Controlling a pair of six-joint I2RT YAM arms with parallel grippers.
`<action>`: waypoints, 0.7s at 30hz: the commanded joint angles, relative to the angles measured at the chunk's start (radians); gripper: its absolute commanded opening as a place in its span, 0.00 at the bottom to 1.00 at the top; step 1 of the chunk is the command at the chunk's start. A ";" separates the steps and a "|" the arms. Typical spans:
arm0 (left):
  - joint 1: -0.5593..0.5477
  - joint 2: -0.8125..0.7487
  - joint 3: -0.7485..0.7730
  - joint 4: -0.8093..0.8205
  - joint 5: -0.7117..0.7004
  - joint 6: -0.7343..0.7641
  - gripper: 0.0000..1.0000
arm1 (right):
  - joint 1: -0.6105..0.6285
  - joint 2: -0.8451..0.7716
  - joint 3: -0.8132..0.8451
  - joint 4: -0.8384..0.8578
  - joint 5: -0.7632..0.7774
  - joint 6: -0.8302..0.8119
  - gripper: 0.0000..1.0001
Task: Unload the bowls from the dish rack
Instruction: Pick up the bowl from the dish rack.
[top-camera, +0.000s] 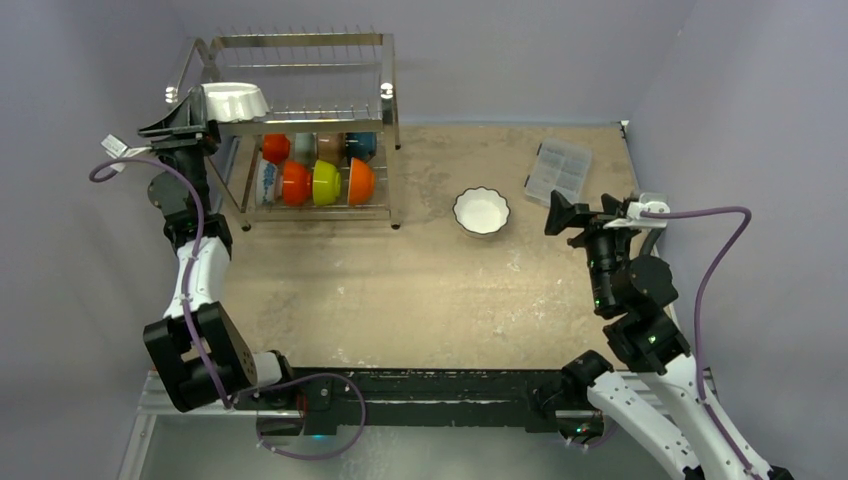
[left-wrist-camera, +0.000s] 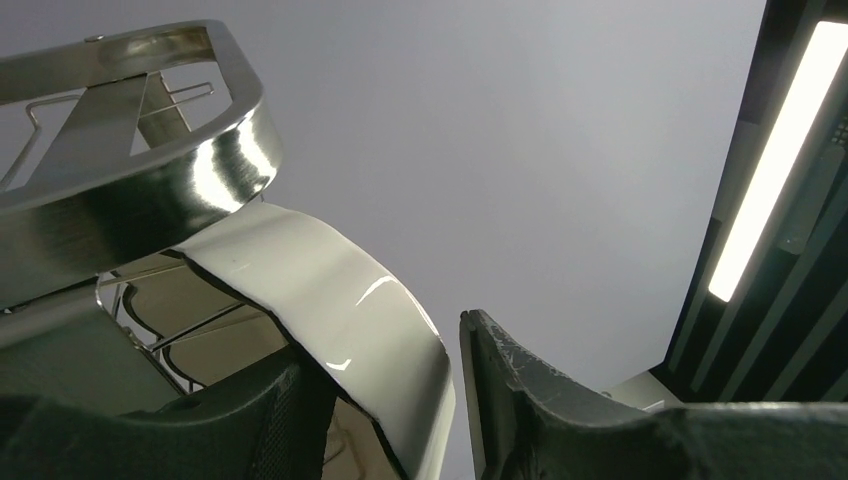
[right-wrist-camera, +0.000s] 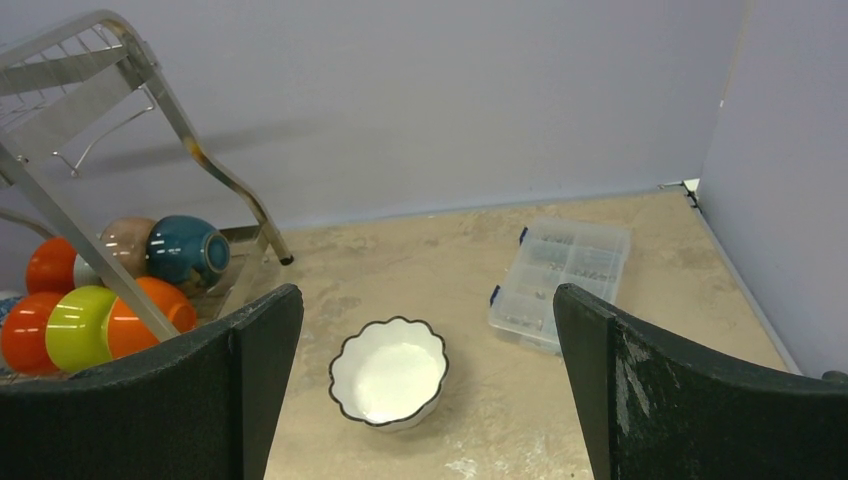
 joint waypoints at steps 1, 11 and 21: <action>-0.014 0.019 0.058 0.024 -0.001 -0.027 0.45 | 0.005 -0.018 -0.008 0.046 0.034 -0.019 0.99; -0.037 0.074 0.135 0.074 0.007 -0.035 0.27 | 0.007 -0.028 -0.016 0.048 0.040 -0.021 0.99; -0.055 0.135 0.225 0.128 0.014 -0.057 0.03 | 0.010 -0.037 -0.025 0.051 0.046 -0.026 0.99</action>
